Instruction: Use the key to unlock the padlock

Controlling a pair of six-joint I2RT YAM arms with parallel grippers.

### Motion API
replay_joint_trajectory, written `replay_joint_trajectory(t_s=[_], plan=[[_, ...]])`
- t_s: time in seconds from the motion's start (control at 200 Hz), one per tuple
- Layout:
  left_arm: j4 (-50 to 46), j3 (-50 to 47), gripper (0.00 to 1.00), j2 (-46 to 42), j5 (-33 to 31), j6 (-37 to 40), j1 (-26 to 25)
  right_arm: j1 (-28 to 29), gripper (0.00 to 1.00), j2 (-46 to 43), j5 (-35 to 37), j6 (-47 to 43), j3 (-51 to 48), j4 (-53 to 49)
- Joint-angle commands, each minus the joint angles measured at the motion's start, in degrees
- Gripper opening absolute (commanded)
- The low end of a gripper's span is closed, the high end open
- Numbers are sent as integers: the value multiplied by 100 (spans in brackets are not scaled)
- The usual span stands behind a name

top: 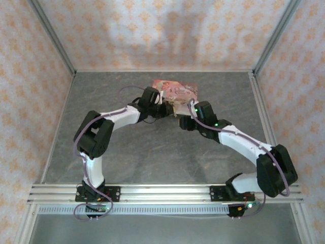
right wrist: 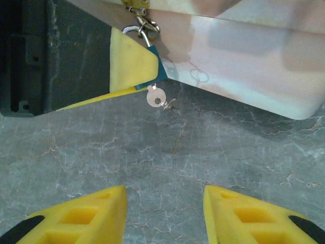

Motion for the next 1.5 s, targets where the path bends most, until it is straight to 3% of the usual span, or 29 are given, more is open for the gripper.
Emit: replay_joint_trajectory(t_s=[0.0, 0.425, 0.67, 1.201, 1.411, 1.496], plan=[[-311, 340, 0, -235, 351, -83, 69, 136, 43, 131, 305, -270, -22, 285], [-985, 931, 0, 90, 726, -188, 175, 171, 40, 1346, 324, -565, 753, 948], [-1098, 1001, 0, 118, 771, -177, 230, 171, 42, 1241, 421, -617, 595, 1317], [-1294, 1141, 0, 156, 873, -142, 250, 173, 42, 1669, 327, -1118, 1116, 1031], [-1320, 1195, 0, 185, 937, -142, 265, 171, 36, 1784, 321, -1292, 1289, 814], [-1327, 1220, 0, 200, 971, -142, 265, 171, 23, 1786, 326, -1301, 1289, 829]])
